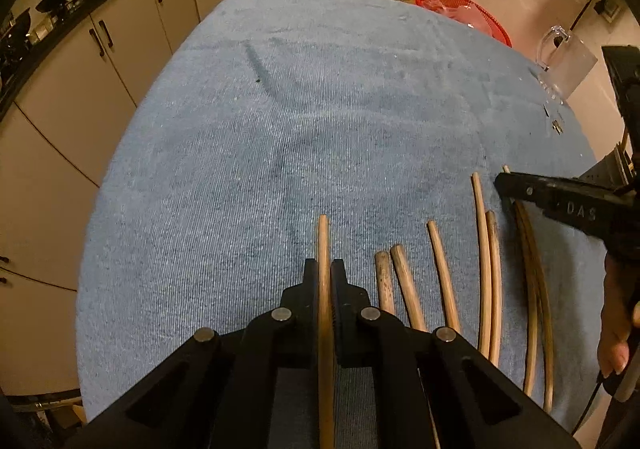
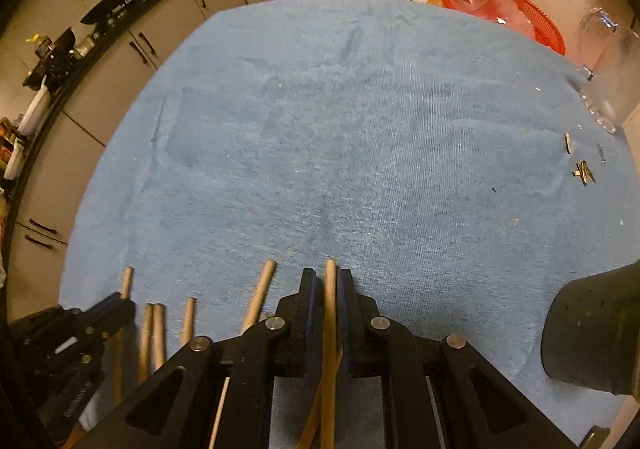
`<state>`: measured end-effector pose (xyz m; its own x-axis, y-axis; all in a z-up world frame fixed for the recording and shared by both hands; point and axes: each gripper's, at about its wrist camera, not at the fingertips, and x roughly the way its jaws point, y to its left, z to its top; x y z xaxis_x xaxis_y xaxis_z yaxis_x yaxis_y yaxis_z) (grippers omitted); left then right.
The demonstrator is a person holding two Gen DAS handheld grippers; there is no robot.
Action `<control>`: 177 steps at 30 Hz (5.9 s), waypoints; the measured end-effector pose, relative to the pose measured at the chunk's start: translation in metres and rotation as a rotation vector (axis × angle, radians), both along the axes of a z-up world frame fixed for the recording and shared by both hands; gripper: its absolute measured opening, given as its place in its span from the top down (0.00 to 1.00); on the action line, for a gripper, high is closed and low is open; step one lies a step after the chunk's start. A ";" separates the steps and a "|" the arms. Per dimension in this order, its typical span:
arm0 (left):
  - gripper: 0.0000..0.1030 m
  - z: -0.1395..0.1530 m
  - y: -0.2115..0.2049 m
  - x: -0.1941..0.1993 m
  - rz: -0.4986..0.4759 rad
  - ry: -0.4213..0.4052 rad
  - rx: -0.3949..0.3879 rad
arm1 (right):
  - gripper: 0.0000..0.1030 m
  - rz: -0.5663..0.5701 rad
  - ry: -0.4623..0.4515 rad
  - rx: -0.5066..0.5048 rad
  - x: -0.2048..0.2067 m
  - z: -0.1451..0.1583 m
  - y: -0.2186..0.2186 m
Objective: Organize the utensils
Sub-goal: 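Lift the chopsticks upright with both tools and carry them over the black holder, then lower the chopsticks into the black holder and open both tools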
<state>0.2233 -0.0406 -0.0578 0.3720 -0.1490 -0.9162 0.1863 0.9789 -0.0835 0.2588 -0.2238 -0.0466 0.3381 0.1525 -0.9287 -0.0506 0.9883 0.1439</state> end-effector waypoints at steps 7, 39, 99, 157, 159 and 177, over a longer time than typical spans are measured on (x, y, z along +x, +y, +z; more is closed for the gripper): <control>0.94 0.018 0.019 -0.004 0.053 -0.030 -0.139 | 0.93 -0.019 -0.140 0.092 -0.037 0.038 -0.020; 0.94 0.129 0.023 -0.086 0.005 -0.271 -0.234 | 0.68 0.004 -0.097 0.053 -0.024 0.020 -0.021; 0.94 0.186 -0.013 -0.123 -0.100 -0.382 -0.235 | 0.94 -0.137 -0.682 0.233 -0.208 0.177 -0.085; 0.94 0.218 -0.229 -0.024 -0.332 -0.353 -0.330 | 0.94 -0.396 -0.770 0.173 -0.173 0.216 -0.243; 0.94 0.210 -0.231 -0.022 -0.327 -0.343 -0.318 | 0.94 -0.403 -0.755 0.167 -0.169 0.208 -0.243; 0.93 0.182 -0.234 -0.009 -0.316 -0.296 -0.298 | 0.92 -0.456 -0.653 0.199 -0.153 0.168 -0.258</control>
